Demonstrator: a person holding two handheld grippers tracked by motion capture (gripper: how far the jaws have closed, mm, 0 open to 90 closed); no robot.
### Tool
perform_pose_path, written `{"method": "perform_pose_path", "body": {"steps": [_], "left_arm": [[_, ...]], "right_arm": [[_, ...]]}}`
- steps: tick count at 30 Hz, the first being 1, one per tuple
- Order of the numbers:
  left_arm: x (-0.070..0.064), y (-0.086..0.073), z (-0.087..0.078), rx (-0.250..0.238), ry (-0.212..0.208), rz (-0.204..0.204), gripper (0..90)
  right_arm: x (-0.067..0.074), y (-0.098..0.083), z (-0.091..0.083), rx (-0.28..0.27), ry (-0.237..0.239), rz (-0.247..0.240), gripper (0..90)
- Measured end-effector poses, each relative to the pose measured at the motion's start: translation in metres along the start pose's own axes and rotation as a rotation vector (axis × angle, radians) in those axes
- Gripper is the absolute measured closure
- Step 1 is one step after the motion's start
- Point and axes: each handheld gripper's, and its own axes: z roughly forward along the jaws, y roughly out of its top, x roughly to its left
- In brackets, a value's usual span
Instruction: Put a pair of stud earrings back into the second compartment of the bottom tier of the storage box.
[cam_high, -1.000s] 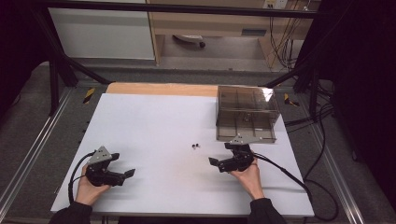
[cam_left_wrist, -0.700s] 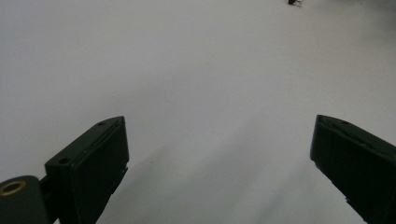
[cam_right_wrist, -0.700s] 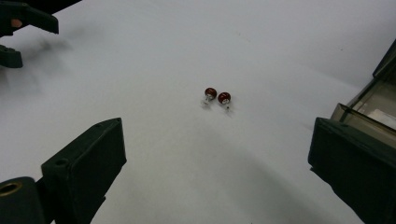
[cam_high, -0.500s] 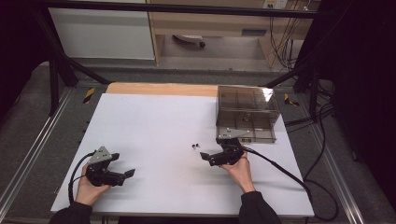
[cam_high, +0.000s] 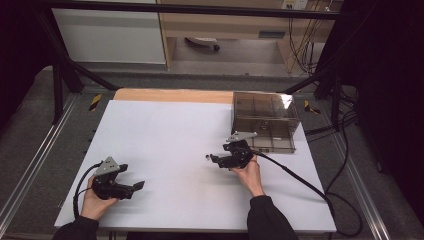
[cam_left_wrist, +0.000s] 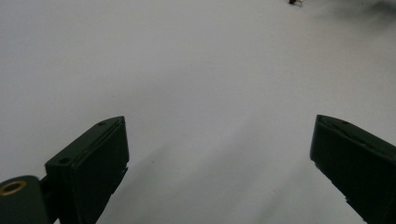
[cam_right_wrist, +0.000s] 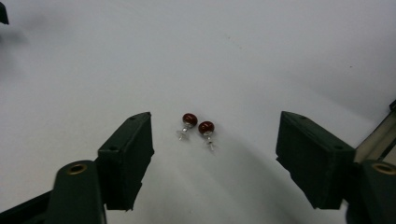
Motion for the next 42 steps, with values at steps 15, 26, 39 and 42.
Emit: {"method": "perform_pose_path", "body": {"steps": [15, 26, 39, 42], "left_arm": [[0.000, 0.000, 0.001, 0.004, -0.001, 0.002, 4.2], [0.000, 0.000, 0.001, 0.006, 0.000, 0.001, 4.4], [0.000, 0.000, 0.000, 0.004, 0.000, 0.002, 4.5], [0.000, 0.000, 0.000, 0.005, 0.002, 0.003, 4.5]], "right_arm": [[-0.005, -0.001, 0.023, 0.051, 0.034, -0.035, 61.3], [-0.006, -0.003, 0.027, 0.059, 0.048, -0.046, 73.1], [-0.004, -0.003, 0.024, 0.070, 0.040, -0.059, 82.4], [-0.003, -0.001, 0.020, 0.062, 0.038, -0.061, 82.9]]}}
